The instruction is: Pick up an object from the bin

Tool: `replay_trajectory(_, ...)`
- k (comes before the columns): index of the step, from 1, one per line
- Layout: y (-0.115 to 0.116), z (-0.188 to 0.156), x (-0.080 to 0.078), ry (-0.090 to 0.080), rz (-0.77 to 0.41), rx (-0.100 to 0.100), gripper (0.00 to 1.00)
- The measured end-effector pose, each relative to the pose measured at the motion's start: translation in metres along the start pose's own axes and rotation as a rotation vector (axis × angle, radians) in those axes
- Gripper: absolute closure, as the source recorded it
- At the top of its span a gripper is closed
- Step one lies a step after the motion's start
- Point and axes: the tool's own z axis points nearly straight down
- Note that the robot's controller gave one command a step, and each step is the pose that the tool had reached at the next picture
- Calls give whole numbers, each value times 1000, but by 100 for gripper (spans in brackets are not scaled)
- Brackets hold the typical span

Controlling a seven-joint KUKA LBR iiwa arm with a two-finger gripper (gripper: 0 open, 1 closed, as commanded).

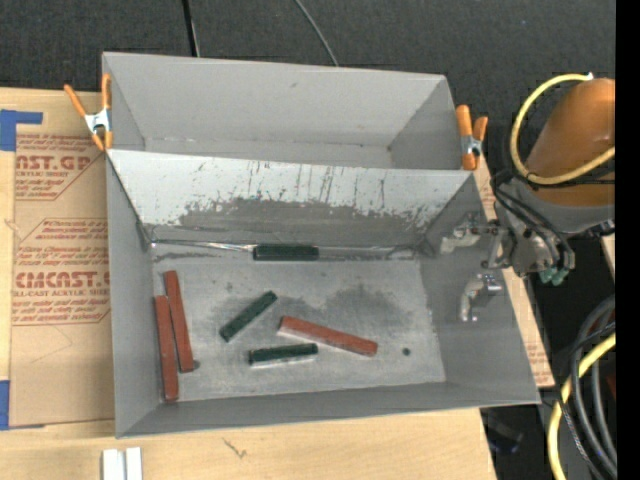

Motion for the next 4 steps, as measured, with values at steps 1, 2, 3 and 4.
replay_trajectory(1, 21, 47, 1, -7, -3, 2, 0)
replay_trajectory(2, 51, 108, 20, -3, -41, 0, 0)
replay_trajectory(3, 68, 133, -5, 7, -43, -2, 0)
replay_trajectory(4, 124, 133, 46, -11, 107, -2, 100)
